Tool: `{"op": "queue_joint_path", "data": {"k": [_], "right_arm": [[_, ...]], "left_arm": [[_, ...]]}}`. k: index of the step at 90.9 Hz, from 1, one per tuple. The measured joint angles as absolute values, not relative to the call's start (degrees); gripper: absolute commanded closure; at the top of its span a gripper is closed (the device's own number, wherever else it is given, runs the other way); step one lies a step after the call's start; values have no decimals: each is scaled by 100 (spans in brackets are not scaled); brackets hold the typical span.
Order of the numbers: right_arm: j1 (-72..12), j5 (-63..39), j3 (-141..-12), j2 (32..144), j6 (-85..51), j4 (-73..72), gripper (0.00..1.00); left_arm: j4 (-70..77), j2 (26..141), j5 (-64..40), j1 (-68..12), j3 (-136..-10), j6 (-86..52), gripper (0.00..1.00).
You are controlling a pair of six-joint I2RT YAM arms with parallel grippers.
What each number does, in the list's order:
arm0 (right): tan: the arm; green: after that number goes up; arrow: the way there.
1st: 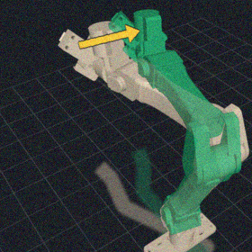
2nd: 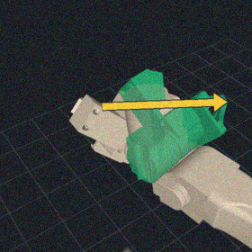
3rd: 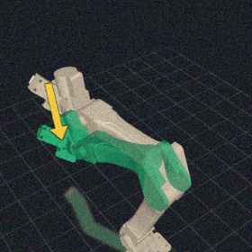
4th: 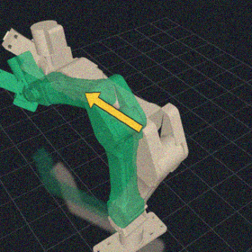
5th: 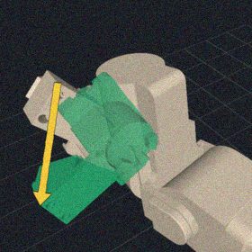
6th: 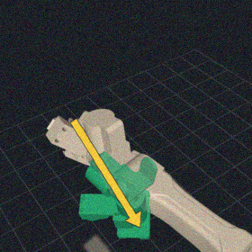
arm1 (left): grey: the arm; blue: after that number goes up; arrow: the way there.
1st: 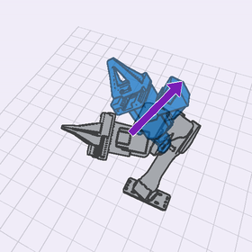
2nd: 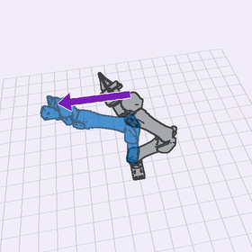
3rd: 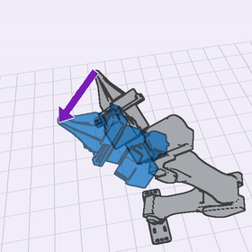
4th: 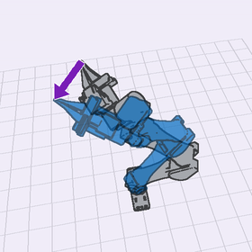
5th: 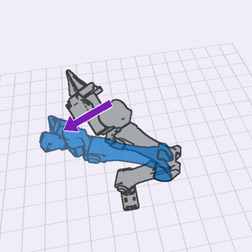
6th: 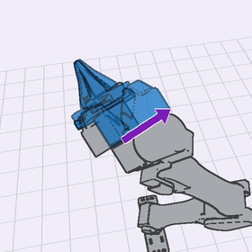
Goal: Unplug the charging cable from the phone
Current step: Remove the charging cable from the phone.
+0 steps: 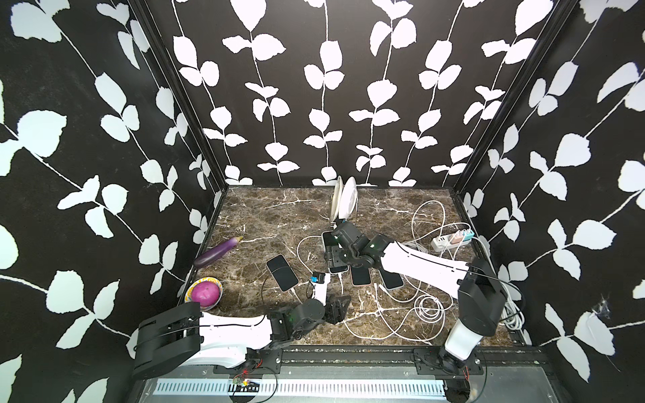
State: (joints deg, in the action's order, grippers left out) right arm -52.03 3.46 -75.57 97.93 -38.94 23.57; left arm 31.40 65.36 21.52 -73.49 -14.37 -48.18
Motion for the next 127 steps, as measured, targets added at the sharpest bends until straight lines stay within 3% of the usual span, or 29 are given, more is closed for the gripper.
{"op": "queue_joint_path", "data": {"k": [38,59,90,102,120,127], "right_arm": [[-5225,370,-7481,9450,-4032,2110,100],[-5251,384,-7317,9437,-4071,2097,100],[-5251,381,-7312,9266,-4128,2034,100],[-5251,377,-7312,9196,-4171,2005,100],[-5251,364,-7310,9196,-4193,1992,100],[-5251,368,-7310,9196,-4198,1992,100]], "left_arm": [[3649,6794,2193,-7391,-1247,-4786,36],[3787,6851,2193,-7395,-1245,-4744,51],[3767,7000,2209,-7395,-1251,-4759,56],[3767,7048,2211,-7395,-1271,-4779,66],[3697,7070,2213,-7404,-1321,-4792,100],[3647,7070,2220,-7413,-1354,-4801,100]]}}
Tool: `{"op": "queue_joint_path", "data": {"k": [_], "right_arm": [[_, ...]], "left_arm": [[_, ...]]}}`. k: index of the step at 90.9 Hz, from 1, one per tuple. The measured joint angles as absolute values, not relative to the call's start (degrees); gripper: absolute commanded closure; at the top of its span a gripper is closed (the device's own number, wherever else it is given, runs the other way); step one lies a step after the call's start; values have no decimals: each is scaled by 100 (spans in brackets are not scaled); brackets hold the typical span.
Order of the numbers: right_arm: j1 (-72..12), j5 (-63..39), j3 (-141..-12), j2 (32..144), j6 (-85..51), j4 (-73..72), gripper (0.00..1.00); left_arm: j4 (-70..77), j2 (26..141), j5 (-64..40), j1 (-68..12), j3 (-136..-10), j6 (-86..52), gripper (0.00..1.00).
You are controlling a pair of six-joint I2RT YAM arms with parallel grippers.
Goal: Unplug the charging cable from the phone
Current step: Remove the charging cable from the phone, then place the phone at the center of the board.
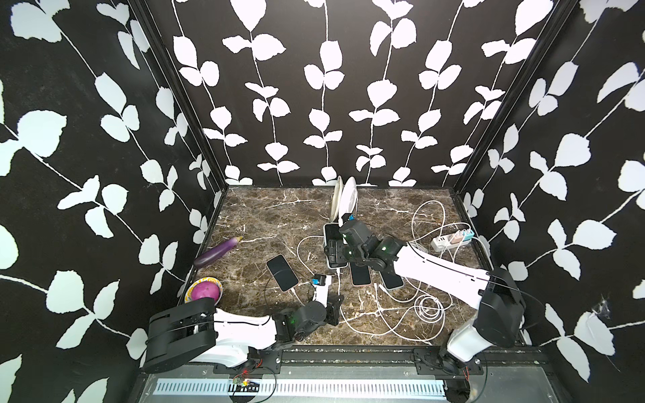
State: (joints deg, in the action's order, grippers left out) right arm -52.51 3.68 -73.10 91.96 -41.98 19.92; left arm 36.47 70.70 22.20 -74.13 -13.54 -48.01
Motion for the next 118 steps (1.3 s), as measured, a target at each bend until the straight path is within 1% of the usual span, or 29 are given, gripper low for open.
{"op": "queue_joint_path", "data": {"k": [24,52,54,56,58,61,66,71,82,91,106,113,118], "right_arm": [[-5251,674,-7435,9207,-4174,2040,100],[-5212,991,-8444,9419,-4023,2095,100],[-5212,991,-8475,9435,-4021,2104,100],[-5212,991,-8503,9450,-4021,2126,100],[-5212,989,-8510,9465,-4023,2141,100],[-5212,985,-8510,9489,-4025,2185,100],[-5212,961,-8510,9548,-4025,2290,100],[-5212,895,-8510,9651,-4025,2432,100],[-5212,659,-8554,10025,-3990,2816,100],[-5212,429,-8676,10460,-3951,3127,100],[-5227,91,-9150,11218,-3940,3588,100],[-5258,-43,-9478,11592,-3948,3734,100],[-5275,-145,-9636,11786,-3968,3789,100]], "left_arm": [[3579,7172,2255,-7518,-1483,-4768,100],[3583,7371,2261,-7609,-1529,-4729,99],[3586,7371,2270,-7609,-1529,-4729,92],[3586,7371,2281,-7609,-1529,-4731,76],[3583,7369,2300,-7609,-1529,-4722,63],[3577,7367,2316,-7609,-1529,-4707,50],[3538,7323,2338,-7609,-1529,-4720,39],[3402,7179,2366,-7609,-1525,-4727,35],[2825,6473,2506,-7609,-1518,-4718,33],[1922,5581,2742,-7609,-1538,-4663,33],[-211,4278,3470,-7590,-1903,-4858,38],[-1186,3968,3754,-7437,-2224,-5135,45],[-1796,3870,3846,-7196,-2438,-5321,47]]}}
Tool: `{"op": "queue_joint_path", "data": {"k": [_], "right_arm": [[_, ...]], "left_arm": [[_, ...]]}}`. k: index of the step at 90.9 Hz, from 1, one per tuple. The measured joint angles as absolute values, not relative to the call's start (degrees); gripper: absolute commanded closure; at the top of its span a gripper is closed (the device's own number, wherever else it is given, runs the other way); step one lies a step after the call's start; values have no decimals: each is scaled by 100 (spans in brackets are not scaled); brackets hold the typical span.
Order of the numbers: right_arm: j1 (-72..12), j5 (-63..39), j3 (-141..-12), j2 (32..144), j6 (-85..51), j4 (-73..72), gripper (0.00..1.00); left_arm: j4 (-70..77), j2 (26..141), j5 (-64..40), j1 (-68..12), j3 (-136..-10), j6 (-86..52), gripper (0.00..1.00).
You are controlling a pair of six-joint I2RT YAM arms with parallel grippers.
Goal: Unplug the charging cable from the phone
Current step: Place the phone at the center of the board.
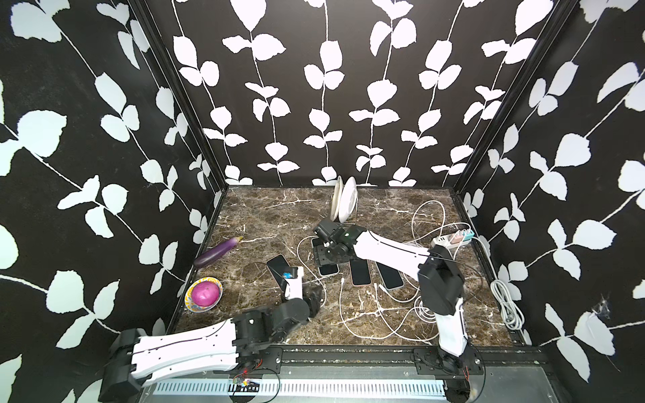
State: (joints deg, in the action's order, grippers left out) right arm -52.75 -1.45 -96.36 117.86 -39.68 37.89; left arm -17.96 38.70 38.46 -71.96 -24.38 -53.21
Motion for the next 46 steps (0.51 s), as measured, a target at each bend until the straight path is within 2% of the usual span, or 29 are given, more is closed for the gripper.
{"op": "queue_joint_path", "data": {"k": [13,35,46], "right_arm": [[-5315,-314,-9926,12112,-4034,4051,100],[-5249,-541,-10331,12527,-4029,4488,100],[-5159,-639,-10337,12682,-4027,4598,100]], "left_arm": [[-2720,3839,3846,-6663,-2639,-5629,48],[-3186,3951,3706,-6637,-2655,-5745,48],[-3284,3951,3688,-6635,-2657,-5756,45]]}}
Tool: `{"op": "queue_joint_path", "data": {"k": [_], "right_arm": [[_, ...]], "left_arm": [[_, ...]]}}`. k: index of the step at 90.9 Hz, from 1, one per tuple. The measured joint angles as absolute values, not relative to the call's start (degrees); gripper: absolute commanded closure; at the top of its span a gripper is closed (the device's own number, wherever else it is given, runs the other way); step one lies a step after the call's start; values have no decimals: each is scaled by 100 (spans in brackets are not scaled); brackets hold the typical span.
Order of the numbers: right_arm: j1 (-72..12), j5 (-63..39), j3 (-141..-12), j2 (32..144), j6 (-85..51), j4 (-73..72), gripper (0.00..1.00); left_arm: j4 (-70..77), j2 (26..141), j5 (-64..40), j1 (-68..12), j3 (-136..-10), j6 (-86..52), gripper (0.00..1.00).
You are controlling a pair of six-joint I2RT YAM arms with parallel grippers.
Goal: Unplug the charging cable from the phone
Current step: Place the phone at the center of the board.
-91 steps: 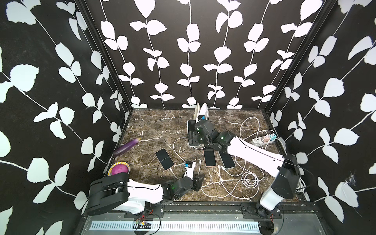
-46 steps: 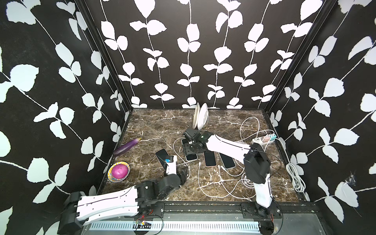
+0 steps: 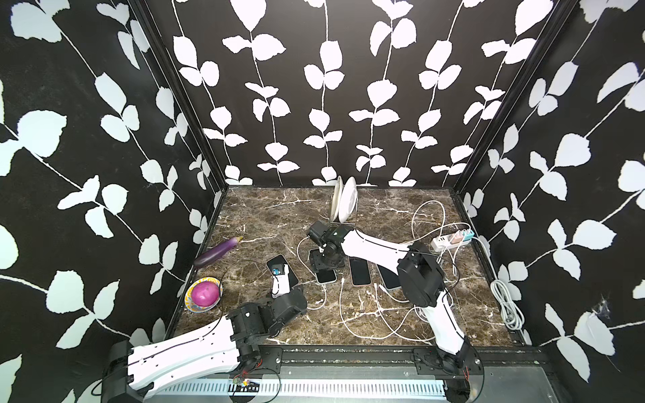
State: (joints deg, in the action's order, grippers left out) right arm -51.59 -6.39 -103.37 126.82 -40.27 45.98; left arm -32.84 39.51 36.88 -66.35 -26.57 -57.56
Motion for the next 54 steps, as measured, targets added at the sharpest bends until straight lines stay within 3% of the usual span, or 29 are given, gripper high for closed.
{"op": "queue_joint_path", "data": {"k": [27,54], "right_arm": [[-4853,-585,-10412,12779,-3927,4932,100],[-4807,-523,-10457,12846,-3824,5017,100]], "left_arm": [[-3863,3728,3802,-6604,-2808,-6005,35],[-4364,4165,3760,-6381,-2932,-6340,33]]}}
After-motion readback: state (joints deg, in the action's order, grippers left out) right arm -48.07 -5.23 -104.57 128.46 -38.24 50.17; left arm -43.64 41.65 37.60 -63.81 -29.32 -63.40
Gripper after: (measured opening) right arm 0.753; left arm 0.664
